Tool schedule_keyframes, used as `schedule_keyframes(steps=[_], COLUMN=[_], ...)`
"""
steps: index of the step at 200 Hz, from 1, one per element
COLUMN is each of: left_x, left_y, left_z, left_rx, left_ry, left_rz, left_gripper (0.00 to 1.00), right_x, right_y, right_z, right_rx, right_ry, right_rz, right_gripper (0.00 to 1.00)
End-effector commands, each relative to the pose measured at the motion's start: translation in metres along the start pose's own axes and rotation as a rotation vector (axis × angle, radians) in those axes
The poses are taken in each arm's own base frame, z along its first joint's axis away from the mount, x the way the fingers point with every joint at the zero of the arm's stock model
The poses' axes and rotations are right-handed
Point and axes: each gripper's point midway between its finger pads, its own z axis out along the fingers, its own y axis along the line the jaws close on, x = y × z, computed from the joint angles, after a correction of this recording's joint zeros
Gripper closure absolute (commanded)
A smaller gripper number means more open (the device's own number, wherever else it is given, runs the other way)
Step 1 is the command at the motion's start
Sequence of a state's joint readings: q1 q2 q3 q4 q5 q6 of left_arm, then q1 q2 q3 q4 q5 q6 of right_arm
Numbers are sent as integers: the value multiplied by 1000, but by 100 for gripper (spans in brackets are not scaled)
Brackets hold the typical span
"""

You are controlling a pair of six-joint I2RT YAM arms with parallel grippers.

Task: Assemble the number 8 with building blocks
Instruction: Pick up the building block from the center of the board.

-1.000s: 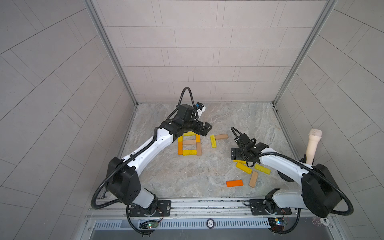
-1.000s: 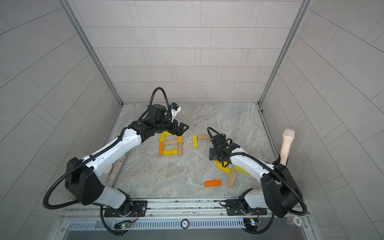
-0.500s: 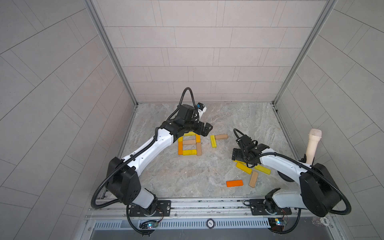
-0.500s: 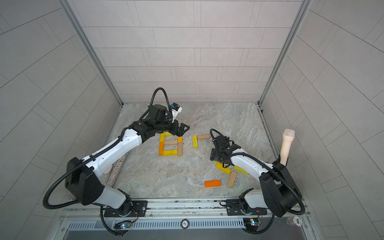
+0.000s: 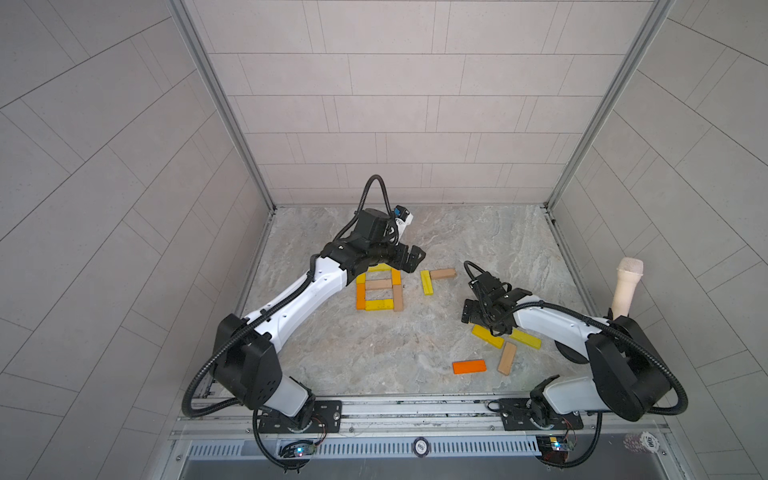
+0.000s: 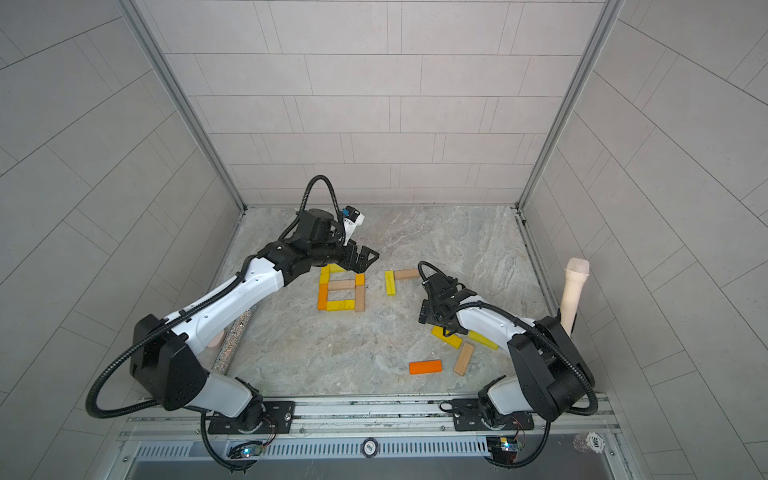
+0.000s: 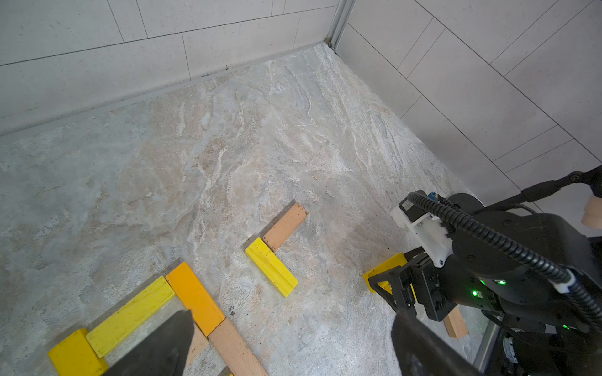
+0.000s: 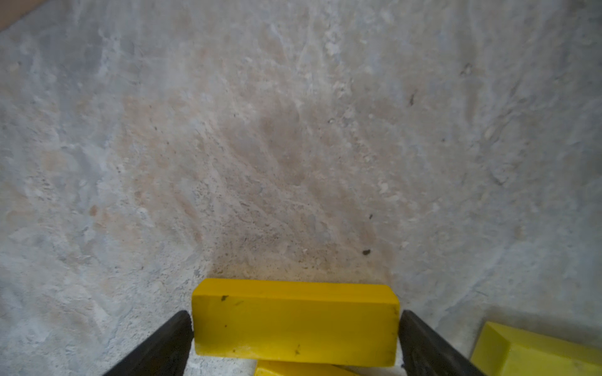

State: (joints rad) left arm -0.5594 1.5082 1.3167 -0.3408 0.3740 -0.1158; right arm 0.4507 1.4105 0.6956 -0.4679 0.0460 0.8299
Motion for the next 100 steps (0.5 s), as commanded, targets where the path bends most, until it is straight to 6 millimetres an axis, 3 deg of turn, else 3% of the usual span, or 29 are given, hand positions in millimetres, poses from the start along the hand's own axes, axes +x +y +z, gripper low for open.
schedule_keyframes(steps=[1,38,100], left_x=[-6,-5,-6], left_y=[-6,-6,-6], left_z=[-5,-5,-6], left_rx=[11,11,10], left_ry=[-31,-28,-30], left_rz=[20,21,21], left_gripper=[0,0,0], right_x=[3,3,-9], right_y=[-4,-3,8], right_z=[5,7,-4], right_rx=[26,39,6], right_ry=[4,2,-20], right_rz=[17,6,-77], right_gripper=[0,1,18])
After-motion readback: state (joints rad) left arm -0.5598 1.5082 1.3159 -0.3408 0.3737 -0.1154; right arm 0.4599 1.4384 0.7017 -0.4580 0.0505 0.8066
